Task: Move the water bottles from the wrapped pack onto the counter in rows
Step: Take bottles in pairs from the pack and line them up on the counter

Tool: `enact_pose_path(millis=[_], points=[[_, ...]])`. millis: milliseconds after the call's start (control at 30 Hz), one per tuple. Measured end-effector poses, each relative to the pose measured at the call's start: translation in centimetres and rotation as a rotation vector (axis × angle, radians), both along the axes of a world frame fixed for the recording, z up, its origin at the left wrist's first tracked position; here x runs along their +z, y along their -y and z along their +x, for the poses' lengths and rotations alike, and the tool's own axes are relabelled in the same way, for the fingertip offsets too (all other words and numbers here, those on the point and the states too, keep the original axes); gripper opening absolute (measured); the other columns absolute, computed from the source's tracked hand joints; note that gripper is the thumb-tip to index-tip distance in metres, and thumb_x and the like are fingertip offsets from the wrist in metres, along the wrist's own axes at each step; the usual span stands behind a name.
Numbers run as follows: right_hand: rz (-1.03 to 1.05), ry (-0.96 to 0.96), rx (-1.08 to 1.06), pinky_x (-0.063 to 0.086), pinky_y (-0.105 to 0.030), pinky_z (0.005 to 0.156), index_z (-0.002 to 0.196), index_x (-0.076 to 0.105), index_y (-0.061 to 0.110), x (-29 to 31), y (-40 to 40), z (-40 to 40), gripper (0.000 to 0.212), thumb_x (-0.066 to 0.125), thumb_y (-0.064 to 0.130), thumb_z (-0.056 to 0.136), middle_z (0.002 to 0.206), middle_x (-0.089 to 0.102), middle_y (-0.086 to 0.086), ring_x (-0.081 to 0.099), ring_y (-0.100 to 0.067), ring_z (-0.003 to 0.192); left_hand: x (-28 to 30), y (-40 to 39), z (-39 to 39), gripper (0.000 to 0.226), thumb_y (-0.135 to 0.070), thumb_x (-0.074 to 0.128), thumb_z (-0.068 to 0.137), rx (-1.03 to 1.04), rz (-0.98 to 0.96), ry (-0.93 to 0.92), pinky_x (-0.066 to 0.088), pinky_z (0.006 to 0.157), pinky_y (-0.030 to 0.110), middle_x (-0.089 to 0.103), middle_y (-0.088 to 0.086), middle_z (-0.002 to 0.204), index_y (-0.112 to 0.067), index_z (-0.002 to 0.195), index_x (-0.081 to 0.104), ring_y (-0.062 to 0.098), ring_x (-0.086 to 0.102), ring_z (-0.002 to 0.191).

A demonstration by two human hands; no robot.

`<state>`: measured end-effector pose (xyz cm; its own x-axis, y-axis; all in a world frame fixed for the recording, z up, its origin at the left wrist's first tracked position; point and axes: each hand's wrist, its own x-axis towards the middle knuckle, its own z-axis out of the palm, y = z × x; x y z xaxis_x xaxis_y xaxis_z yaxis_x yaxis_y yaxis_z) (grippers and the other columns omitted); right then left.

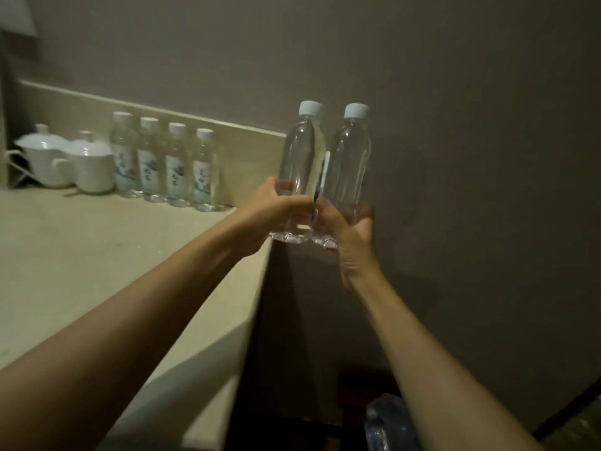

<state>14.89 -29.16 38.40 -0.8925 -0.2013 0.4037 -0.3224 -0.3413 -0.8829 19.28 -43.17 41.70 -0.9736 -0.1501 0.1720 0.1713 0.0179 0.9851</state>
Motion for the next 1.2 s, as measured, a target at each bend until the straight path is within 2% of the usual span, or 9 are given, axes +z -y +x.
enact_pose_path(millis=[133,233,433,567,667,800,933,1100,1200], points=[[0.001,0.023,-0.024,0.058,-0.032,0.072,0.104,0.062,0.012,-1.2,4.3,0.9,0.039,0.082,0.024,0.073,0.09,0.076,0.0,0.074,-0.019,0.084,-0.9,4.4,1.7,0.046,-0.017,0.079,0.078,0.064,-0.004,-0.021,0.055,0.093,0.041,0.068,0.015,0.111,-0.009,0.116,0.055,0.023,0.071,0.096],[0.104,0.027,0.006,0.06,-0.041,0.082,0.103,0.068,0.012,-1.6,6.5,1.2,0.038,0.079,0.032,0.073,0.098,0.075,-0.009,0.073,-0.027,0.091,-1.7,7.0,2.3,0.051,-0.025,0.078,0.077,0.057,-0.038,-0.006,0.044,0.105,0.048,0.068,0.011,0.115,-0.008,0.121,0.058,0.024,0.066,0.108],[0.297,0.122,-0.003,0.056,-0.052,0.089,0.136,0.04,0.008,-2.8,9.0,2.2,0.091,0.084,0.045,0.065,0.127,0.061,-0.014,0.065,-0.029,0.111,-3.0,10.3,2.5,0.042,-0.018,0.076,0.076,0.035,-0.109,-0.006,0.047,0.103,0.049,0.07,0.012,0.109,-0.009,0.114,0.061,0.025,0.067,0.105],[0.225,0.084,0.015,0.061,-0.034,0.081,0.119,0.053,0.017,-4.1,9.6,2.1,0.056,0.083,0.026,0.074,0.106,0.072,-0.003,0.072,-0.018,0.097,-3.7,11.7,2.5,0.033,-0.018,0.078,0.074,0.004,-0.217,0.001,0.053,0.092,0.037,0.074,0.004,0.102,-0.016,0.106,0.069,0.017,0.07,0.1],[0.318,0.028,0.051,0.06,-0.031,0.08,0.12,0.056,0.018,-4.4,9.4,1.8,0.054,0.083,0.025,0.074,0.107,0.072,-0.003,0.071,-0.014,0.095,-4.3,12.4,2.5,0.029,-0.006,0.074,0.078,-0.022,-0.277,0.012,0.051,0.08,0.024,0.077,0.003,0.099,-0.013,0.106,0.071,0.012,0.073,0.094],[0.554,-0.019,0.093,0.06,-0.032,0.08,0.119,0.06,0.013,-5.0,9.1,1.5,0.052,0.083,0.024,0.074,0.107,0.072,-0.003,0.071,-0.015,0.095,-5.2,13.2,2.2,0.046,0.01,0.067,0.077,0.037,-0.301,0.052,0.057,0.092,0.042,0.072,0.016,0.104,0.004,0.122,0.057,0.027,0.071,0.103],[0.528,-0.014,0.138,0.055,-0.014,0.072,0.126,0.056,0.011,-5.8,9.1,1.2,0.052,0.078,0.009,0.079,0.11,0.069,0.0,0.067,-0.007,0.096,-5.4,13.3,2.2,0.045,0.011,0.061,0.08,0.011,-0.324,0.078,0.055,0.095,0.042,0.068,0.019,0.11,0.002,0.123,0.052,0.028,0.068,0.107],[0.608,-0.067,0.181,0.054,-0.044,0.094,0.12,0.059,0.013,-5.0,9.5,0.7,0.04,0.072,0.007,0.082,0.113,0.069,-0.012,0.067,-0.024,0.105,-5.1,14.4,2.5,0.053,-0.011,0.076,0.077,-0.041,-0.325,0.173,0.049,0.098,0.036,0.064,0.01,0.12,-0.009,0.124,0.053,0.021,0.063,0.112],[0.664,-0.094,0.152,0.051,-0.045,0.099,0.124,0.058,0.011,-5.2,10.2,0.4,0.047,0.074,0.014,0.08,0.121,0.059,-0.017,0.06,-0.029,0.114,-4.5,14.7,2.6,0.043,-0.025,0.083,0.07,-0.103,-0.372,0.193,0.047,0.089,0.029,0.074,-0.003,0.108,-0.019,0.111,0.07,0.008,0.069,0.099]])
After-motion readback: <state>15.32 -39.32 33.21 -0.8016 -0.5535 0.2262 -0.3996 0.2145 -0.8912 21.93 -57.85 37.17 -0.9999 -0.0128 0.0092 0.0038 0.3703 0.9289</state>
